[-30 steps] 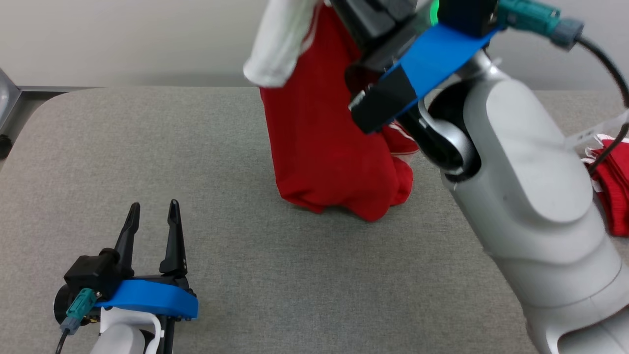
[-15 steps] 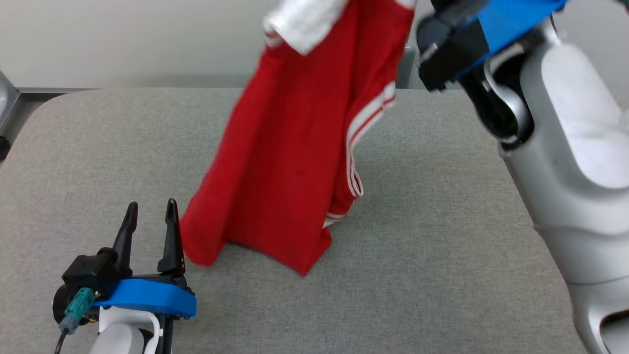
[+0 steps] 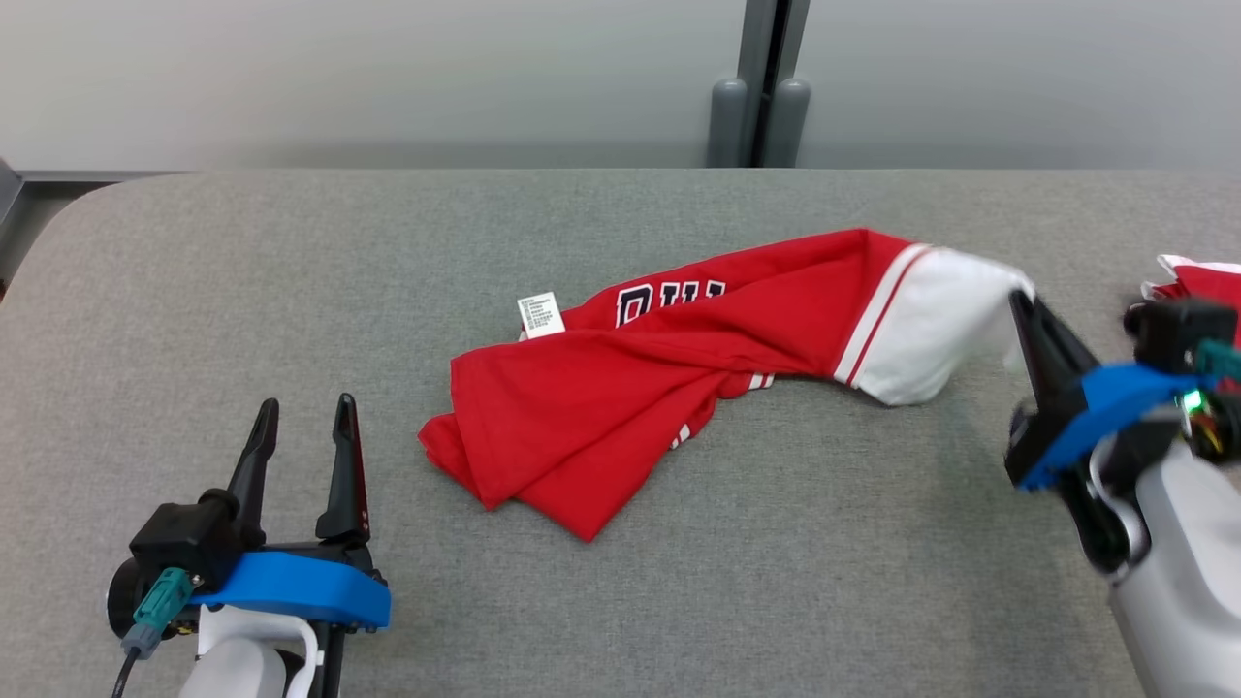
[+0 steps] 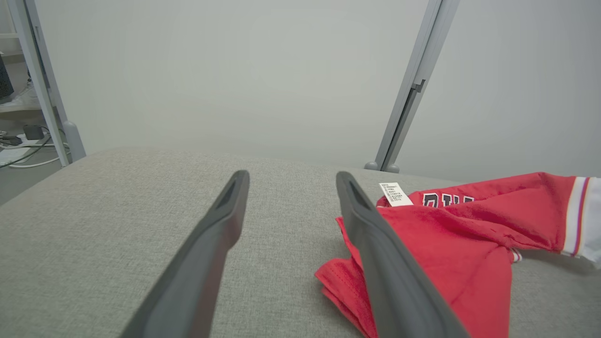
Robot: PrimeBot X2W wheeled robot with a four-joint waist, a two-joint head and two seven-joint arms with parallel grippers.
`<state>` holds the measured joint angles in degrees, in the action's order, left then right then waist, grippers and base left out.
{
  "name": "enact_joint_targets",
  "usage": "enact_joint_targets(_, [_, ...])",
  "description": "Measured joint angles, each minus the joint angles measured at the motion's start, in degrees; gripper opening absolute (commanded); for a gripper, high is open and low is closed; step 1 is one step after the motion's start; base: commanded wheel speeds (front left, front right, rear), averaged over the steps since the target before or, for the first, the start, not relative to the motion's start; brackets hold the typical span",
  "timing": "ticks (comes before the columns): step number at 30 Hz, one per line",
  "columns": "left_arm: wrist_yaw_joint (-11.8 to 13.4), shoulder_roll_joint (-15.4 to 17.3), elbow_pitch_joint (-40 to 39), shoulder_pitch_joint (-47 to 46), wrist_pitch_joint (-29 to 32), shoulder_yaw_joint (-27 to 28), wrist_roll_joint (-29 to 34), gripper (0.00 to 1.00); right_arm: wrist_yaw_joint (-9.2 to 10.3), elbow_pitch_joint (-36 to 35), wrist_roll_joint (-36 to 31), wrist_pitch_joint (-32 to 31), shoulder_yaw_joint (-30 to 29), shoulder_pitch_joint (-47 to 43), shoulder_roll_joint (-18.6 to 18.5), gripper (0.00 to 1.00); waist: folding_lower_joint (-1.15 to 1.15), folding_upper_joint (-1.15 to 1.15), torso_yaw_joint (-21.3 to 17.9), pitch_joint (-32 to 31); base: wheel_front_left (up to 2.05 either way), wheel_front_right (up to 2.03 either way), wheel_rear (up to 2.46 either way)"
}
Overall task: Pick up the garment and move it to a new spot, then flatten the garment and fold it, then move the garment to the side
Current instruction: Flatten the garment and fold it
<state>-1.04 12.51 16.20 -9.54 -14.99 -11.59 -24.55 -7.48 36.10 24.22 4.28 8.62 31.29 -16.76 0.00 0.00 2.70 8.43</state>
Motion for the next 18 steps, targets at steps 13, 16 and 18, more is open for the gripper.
enact_joint_targets(13, [0.1,0.1,0.0,1.4,0.0,1.5,0.3,1.0,0.0,-10.7,-3.8,-11.7,-12.4,-16.0,5.4,0.0,-0.01,0.0,-2.7,-2.1,0.0,0.0,0.0])
enact_joint_targets(16, [0.0,0.0,0.0,1.4,0.0,1.5,0.3,1.0,0.0,-16.2,-4.7,-17.2,-14.0,-20.5,7.5,0.0,-0.01,0.0,-3.1,-2.2,0.0,0.0,0.0])
enact_joint_targets(18, [0.0,-0.1,0.0,1.4,0.0,1.6,0.3,1.0,0.0,-20.2,-5.0,-19.5,-15.1,-22.3,9.2,0.0,-0.01,0.0,-3.2,-2.1,0.0,0.0,0.0])
